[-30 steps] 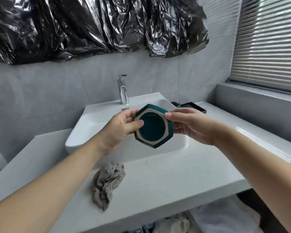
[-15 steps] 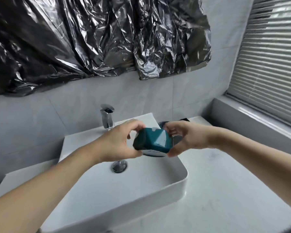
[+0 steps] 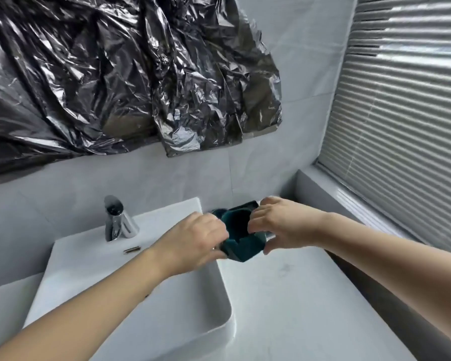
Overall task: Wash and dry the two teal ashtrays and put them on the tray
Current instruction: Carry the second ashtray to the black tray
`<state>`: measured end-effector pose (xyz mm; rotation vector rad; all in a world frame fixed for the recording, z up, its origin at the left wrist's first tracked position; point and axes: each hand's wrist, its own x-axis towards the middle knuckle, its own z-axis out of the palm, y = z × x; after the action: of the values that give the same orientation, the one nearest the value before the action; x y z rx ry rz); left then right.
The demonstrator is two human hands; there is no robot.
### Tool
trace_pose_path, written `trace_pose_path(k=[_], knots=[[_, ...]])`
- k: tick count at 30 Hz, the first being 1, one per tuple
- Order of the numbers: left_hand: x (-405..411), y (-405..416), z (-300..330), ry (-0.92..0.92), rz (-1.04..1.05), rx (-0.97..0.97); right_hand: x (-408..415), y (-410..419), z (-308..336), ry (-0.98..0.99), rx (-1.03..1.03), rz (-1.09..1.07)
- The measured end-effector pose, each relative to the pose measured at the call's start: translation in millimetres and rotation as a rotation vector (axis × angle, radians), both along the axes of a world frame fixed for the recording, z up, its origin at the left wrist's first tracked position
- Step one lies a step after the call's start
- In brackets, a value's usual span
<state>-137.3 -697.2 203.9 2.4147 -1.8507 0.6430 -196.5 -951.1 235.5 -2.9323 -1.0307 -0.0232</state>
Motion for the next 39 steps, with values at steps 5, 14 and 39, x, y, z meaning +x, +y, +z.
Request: trace_pose_path(k=[5,14,39], knots=[[43,-71,-24,-0.066,0.038,0.086,53,-74,-29,-0.106,-0.067,0.12],[115,-134,-73,-0.049,0.233,0.209,143,-132,-106,-0.147,-0.071,0.107],[164,-168,-231,0.135,0.532,0.46,210,-135,-280,-0.037,0.031,0.045]])
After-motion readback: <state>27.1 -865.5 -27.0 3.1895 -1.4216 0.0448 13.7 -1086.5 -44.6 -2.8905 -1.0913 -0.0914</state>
